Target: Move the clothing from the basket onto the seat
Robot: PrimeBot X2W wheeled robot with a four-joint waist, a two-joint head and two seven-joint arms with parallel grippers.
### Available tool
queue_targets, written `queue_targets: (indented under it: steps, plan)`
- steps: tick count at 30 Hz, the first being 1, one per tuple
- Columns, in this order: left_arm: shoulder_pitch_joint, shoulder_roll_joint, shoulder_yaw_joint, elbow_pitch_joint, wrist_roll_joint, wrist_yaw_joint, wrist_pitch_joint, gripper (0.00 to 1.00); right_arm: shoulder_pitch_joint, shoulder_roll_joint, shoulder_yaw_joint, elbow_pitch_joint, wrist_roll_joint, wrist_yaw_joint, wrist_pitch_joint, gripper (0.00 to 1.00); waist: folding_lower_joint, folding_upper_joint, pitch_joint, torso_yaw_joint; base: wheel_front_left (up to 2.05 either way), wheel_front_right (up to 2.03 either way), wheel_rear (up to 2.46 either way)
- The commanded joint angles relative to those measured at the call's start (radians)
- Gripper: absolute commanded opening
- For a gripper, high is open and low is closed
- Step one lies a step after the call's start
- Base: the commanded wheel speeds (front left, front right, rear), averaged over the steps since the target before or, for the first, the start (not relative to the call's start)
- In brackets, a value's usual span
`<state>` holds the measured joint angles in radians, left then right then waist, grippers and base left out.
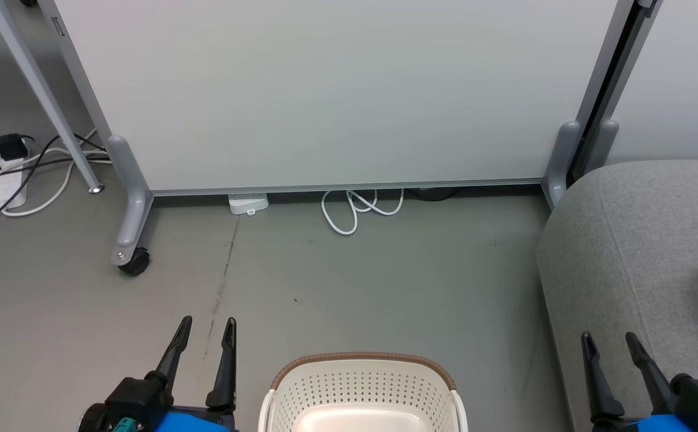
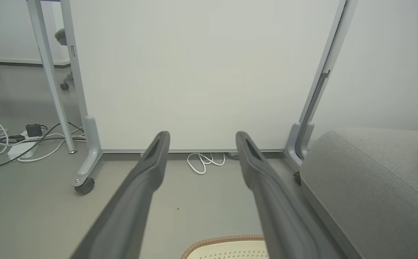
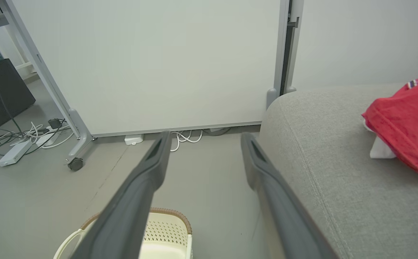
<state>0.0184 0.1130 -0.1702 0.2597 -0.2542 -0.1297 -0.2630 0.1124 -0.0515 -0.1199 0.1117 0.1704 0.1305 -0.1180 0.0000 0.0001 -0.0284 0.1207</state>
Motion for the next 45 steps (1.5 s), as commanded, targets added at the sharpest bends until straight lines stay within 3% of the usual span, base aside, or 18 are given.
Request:
queue_targets:
  steps: [1, 27, 28, 33, 45]
  plan:
    - [-0.011, 0.004, 0.006, 0.004, -0.002, -0.001, -0.002, 1.0, 0.008, 0.002, 0.005, 0.007, 0.011, 0.001, -0.008, 1.0, 0.0, -0.0001, 0.001, -0.001, 0.0, 0.0, 0.0]
    - [0.008, 0.004, -0.014, 0.015, -0.024, -0.001, -0.002, 1.0, -0.003, 0.002, 0.027, 0.019, 0.04, 0.001, -0.018, 1.0, 0.0, -0.0001, 0.008, -0.014, 0.0, 0.0, 0.0]
    - [0.002, 0.001, -0.01, 0.015, -0.023, 0.0, 0.0, 0.0, -0.002, 0.0, 0.027, 0.023, 0.039, 0.0, -0.016, 0.0, 0.0, -0.0001, 0.008, -0.014, 0.0, 0.0, 0.0]
    - [0.031, -0.006, -0.01, 0.061, -0.024, 0.0, 0.005, 0.0, 0.003, 0.005, 0.027, 0.073, 0.041, 0.0, -0.01, 0.0, 0.0001, -0.0001, 0.008, -0.015, 0.0, 0.0, 0.0]
    - [0.005, -0.006, 0.025, 0.047, -0.25, 0.001, 0.055, 0.0, -0.036, 0.004, 0.022, 0.084, 0.267, 0.0, 0.03, 0.0, 0.0001, -0.0001, 0.011, -0.025, 0.0, 0.0, 0.0]
